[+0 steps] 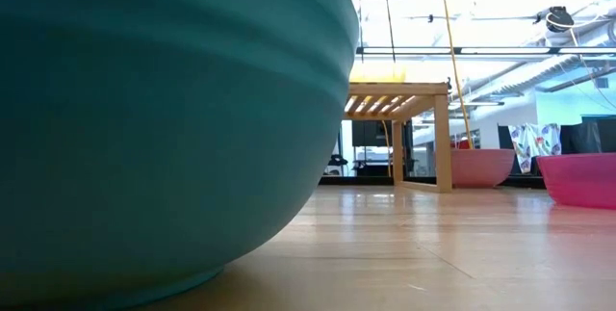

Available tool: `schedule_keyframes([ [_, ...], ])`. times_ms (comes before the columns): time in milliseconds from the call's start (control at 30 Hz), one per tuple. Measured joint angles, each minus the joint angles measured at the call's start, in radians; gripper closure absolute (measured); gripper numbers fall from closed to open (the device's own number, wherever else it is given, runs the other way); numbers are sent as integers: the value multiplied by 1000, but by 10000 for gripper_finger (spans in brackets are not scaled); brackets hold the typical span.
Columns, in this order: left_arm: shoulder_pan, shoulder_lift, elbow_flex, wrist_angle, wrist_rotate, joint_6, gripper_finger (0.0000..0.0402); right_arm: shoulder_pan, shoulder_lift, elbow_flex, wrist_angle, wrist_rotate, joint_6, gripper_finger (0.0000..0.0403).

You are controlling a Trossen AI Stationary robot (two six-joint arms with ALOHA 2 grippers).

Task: Place and stack bowls onto a shelf
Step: Stack the blue bowl on top of the white bowl on the shelf, then stack the red bowl on top of the yellow bowl on the shelf

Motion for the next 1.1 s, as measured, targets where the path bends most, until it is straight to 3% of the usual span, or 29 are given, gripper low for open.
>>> schedule_keyframes([
  [233,2,0,0,-1,-10,36,346,0,0,0,1,0,0,335],
  [500,2,0,0,-3,-116,42,346,0,0,0,1,0,-1,335],
  [1100,18,-6,13,-5,-153,50,346,0,0,0,-2,1,-18,335],
])
